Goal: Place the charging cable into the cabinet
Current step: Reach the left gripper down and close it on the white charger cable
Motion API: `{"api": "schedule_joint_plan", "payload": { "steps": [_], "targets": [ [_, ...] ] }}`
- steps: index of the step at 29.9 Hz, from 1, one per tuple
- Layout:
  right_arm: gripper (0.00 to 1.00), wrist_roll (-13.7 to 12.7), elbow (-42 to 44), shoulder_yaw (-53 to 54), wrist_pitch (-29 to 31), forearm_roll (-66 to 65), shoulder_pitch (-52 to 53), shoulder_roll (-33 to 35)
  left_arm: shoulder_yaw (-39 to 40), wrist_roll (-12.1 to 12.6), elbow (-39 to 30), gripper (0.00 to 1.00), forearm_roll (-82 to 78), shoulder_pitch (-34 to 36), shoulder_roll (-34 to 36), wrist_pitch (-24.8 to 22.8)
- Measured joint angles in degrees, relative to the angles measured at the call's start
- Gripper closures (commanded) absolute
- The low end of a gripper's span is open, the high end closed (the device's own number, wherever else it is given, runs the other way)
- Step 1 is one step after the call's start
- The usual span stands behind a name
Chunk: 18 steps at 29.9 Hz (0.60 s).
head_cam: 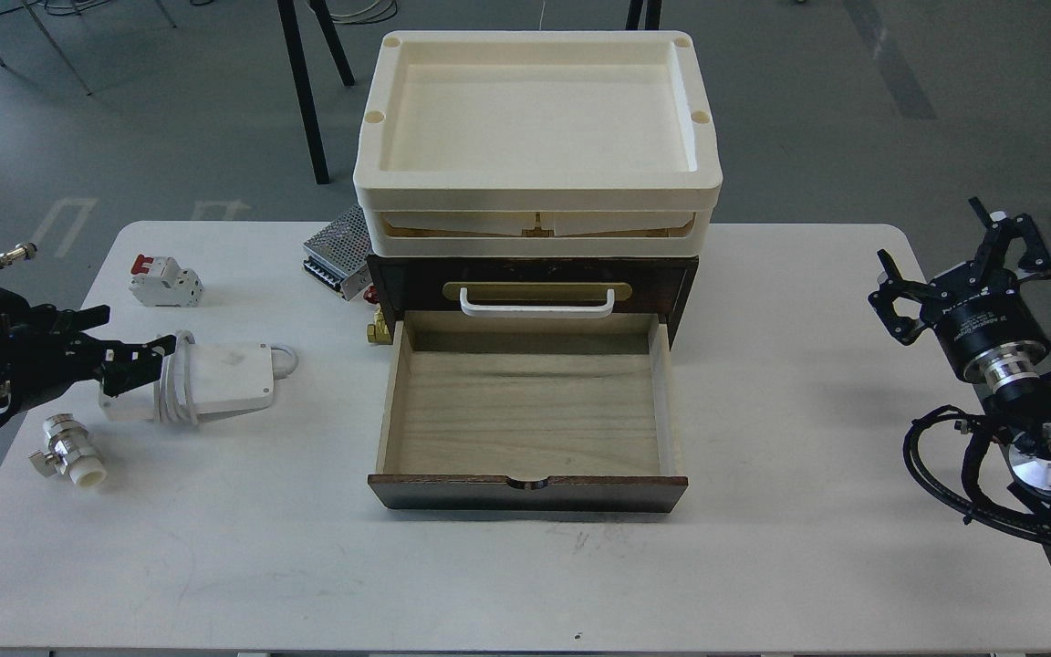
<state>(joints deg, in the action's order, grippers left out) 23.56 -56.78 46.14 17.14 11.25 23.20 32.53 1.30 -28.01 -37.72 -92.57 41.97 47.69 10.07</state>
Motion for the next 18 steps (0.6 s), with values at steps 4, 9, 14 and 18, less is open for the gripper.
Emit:
{"api": "schedule_joint_plan", "payload": {
  "steps": [4,9,14,18],
  "targets": [
    [0.01,0.0,0.0,0.0,0.0,0.0,0.0,0.0,-0.3,0.0,3.5,0.04,3.8,-1.5,-2.0,0.3],
    [0.01,0.0,0.0,0.0,0.0,0.0,0.0,0.0,-0.4,0.0,7.2,0.04,5.5,-2.6,-5.4,0.4],
    [0.01,0.0,0.0,0.0,0.0,0.0,0.0,0.0,-0.3,0.0,10.1,0.07,5.6,-3.8,-8.3,2.3],
    [0.01,0.0,0.0,0.0,0.0,0.0,0.0,0.0,-0.3,0.0,10.6,0.09,5.6,-4.0,-9.0,3.3]
  ]
}}
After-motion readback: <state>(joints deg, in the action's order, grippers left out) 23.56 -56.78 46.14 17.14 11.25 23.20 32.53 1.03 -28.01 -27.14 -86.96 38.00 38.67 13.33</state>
